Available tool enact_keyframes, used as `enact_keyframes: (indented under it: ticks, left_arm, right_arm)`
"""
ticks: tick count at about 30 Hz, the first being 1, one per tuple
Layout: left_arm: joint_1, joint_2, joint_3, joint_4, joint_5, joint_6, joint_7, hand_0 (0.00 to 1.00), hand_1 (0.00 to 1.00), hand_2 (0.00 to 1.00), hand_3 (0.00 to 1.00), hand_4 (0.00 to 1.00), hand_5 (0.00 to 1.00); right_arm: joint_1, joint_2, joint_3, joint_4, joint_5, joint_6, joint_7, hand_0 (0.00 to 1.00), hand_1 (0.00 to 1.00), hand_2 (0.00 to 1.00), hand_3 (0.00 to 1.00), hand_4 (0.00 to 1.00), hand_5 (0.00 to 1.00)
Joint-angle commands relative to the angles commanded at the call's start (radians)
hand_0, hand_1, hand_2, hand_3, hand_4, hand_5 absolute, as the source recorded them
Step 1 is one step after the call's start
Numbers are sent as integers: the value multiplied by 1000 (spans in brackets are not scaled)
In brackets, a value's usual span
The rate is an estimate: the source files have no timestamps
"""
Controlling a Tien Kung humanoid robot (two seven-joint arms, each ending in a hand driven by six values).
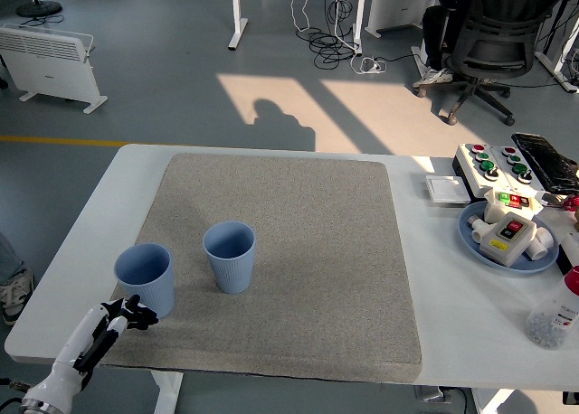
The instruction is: Push cup pick cup insert cup
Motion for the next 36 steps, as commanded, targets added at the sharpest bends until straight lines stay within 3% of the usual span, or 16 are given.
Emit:
enact_keyframes:
  ticks: [2, 3, 21, 36]
  left_arm:
    - [-4, 1, 3, 6, 1, 1, 2, 614, 590, 531, 506, 669, 998]
    - [-6, 1, 4, 9, 0, 1, 4, 626, 600, 544, 556, 676, 998]
    - [-86, 9, 52, 65, -16, 15, -2, 673, 609, 549, 578, 681, 998]
    - [-168, 19, 126, 152, -54, 47, -38, 685, 616, 554, 572, 681, 998]
  right_arm:
    - [-1, 0, 2, 0, -2, 0, -1, 686, 616, 643, 551, 97, 415]
    - [-1, 0, 1, 0, -1, 0, -1, 686, 616, 642, 551, 98, 417]
    - [-1, 3, 5, 0, -8, -2, -3, 686, 615, 641, 552, 102, 414]
    - [-10, 5, -8, 0, -5, -1, -5, 686, 616, 642, 552, 102, 413]
